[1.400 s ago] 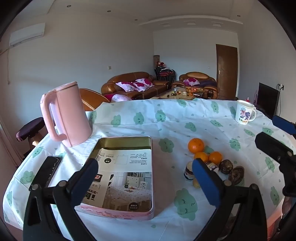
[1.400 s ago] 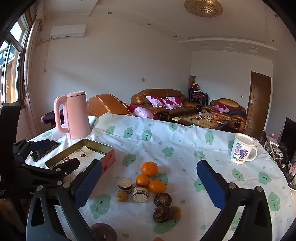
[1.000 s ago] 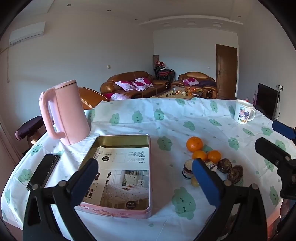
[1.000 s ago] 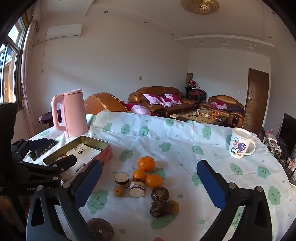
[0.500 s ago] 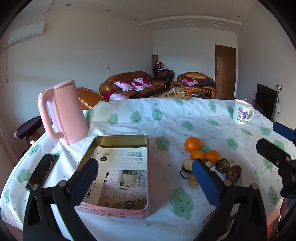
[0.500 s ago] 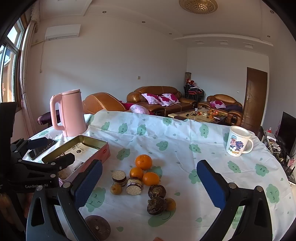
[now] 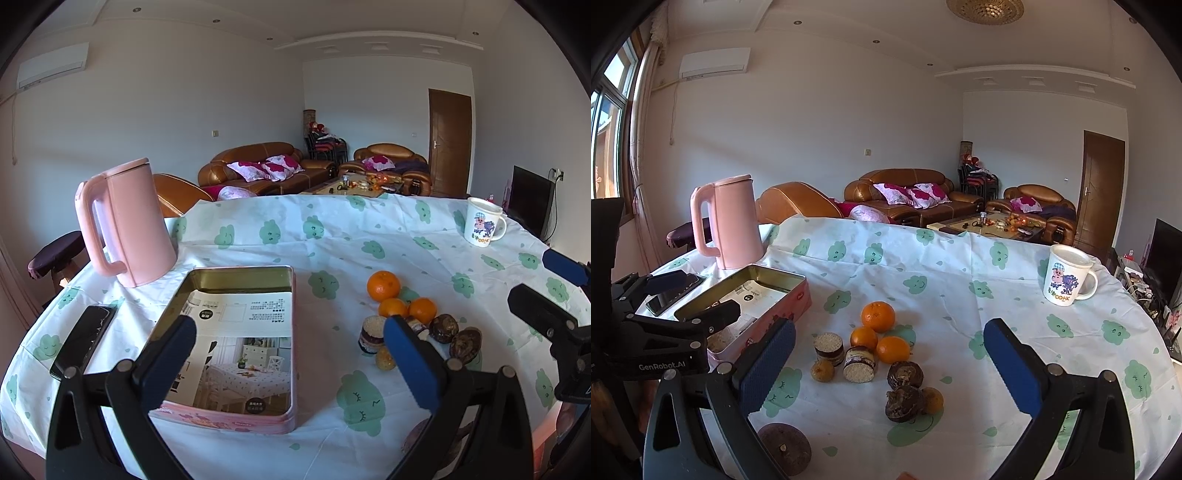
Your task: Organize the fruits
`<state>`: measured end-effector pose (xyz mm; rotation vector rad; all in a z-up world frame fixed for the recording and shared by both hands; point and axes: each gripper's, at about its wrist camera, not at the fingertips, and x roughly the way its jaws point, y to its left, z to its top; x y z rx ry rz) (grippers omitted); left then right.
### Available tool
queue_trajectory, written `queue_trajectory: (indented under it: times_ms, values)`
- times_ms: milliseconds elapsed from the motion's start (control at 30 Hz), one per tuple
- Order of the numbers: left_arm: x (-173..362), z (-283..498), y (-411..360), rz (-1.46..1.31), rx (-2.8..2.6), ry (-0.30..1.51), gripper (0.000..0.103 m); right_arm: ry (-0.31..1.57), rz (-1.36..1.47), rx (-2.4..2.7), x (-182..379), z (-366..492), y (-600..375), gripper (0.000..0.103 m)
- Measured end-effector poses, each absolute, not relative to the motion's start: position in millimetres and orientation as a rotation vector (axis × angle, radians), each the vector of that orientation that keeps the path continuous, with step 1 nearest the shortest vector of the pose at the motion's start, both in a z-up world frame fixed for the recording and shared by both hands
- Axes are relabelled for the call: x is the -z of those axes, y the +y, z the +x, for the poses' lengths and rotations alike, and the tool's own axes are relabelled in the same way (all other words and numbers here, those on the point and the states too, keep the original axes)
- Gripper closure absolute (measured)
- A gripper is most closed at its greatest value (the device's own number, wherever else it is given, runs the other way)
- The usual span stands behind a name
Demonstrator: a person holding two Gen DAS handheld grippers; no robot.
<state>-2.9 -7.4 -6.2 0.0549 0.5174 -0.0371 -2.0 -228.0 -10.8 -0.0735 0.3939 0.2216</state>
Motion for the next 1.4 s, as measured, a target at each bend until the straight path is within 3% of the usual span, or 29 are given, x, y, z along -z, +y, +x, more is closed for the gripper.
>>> queue_trajectory:
  times_ms: [1400]
  values:
    - [6.2,-3.3,-6.9,0.052,0.038,0.519,0.000,0.398,-0.067,-0.221,15.4,-1.2,-227.9,0.001]
